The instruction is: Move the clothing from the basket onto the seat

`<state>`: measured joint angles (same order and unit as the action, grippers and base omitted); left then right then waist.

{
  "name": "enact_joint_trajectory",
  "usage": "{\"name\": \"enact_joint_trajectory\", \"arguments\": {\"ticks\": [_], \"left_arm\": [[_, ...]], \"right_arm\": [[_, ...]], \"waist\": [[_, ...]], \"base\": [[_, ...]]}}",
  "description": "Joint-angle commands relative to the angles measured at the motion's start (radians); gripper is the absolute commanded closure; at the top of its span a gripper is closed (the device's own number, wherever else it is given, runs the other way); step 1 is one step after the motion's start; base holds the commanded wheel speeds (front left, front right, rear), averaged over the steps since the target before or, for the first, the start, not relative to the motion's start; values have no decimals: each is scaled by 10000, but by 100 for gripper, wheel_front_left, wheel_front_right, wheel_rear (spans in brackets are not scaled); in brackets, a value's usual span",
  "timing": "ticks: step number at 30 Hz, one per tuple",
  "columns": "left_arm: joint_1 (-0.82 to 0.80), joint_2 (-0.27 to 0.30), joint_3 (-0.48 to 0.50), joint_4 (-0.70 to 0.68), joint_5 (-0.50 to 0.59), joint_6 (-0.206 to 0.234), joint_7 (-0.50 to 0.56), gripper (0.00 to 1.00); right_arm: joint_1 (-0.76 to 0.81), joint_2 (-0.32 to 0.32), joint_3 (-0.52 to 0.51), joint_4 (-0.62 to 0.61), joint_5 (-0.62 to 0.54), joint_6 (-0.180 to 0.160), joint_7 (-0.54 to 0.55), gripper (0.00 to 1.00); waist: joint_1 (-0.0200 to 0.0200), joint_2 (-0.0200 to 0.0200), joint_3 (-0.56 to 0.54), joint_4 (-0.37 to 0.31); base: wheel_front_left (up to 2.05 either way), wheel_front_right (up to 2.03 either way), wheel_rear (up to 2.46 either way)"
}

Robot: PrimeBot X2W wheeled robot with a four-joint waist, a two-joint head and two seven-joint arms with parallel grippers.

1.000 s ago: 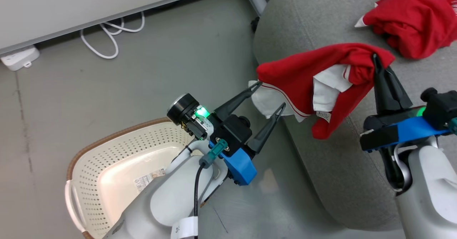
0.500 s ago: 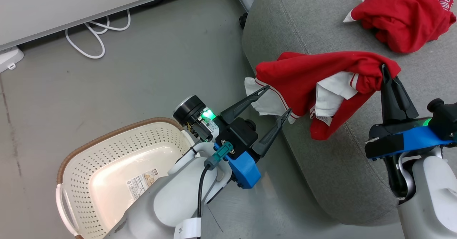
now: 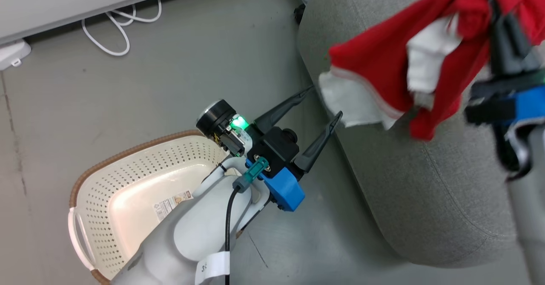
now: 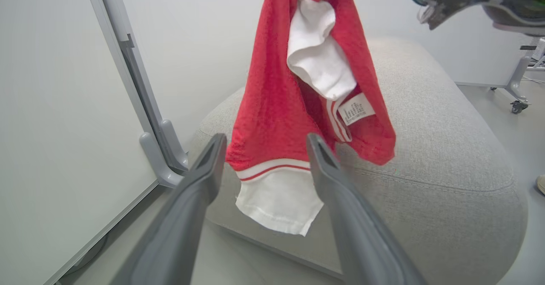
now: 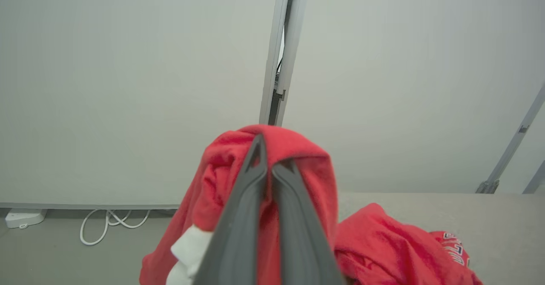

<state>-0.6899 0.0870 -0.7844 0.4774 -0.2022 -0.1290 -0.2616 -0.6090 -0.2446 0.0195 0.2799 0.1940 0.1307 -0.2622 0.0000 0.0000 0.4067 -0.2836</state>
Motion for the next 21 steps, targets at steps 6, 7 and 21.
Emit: {"name": "enact_joint_trajectory", "arguments": {"ticks": [6,7,21], "left_arm": [[-470,203,233,-210,205,52,-51,0],[-534,224,254,-229,219,53,-51,0],[-1553,768,411,-773,727,145,-47,0]], "right_arm": [[-2719,-1379,-580,109,129,0,-39,100],[-3143,-1613,-816,179,208,0,-39,100],[-5078,-4370,-3968,1214,572,0,-38,100]], "waist": [[0,0,993,165],[0,0,1164,186],[0,0,3513,56]], "base": [[0,0,0],[0,0,0],[0,0,0]]}}
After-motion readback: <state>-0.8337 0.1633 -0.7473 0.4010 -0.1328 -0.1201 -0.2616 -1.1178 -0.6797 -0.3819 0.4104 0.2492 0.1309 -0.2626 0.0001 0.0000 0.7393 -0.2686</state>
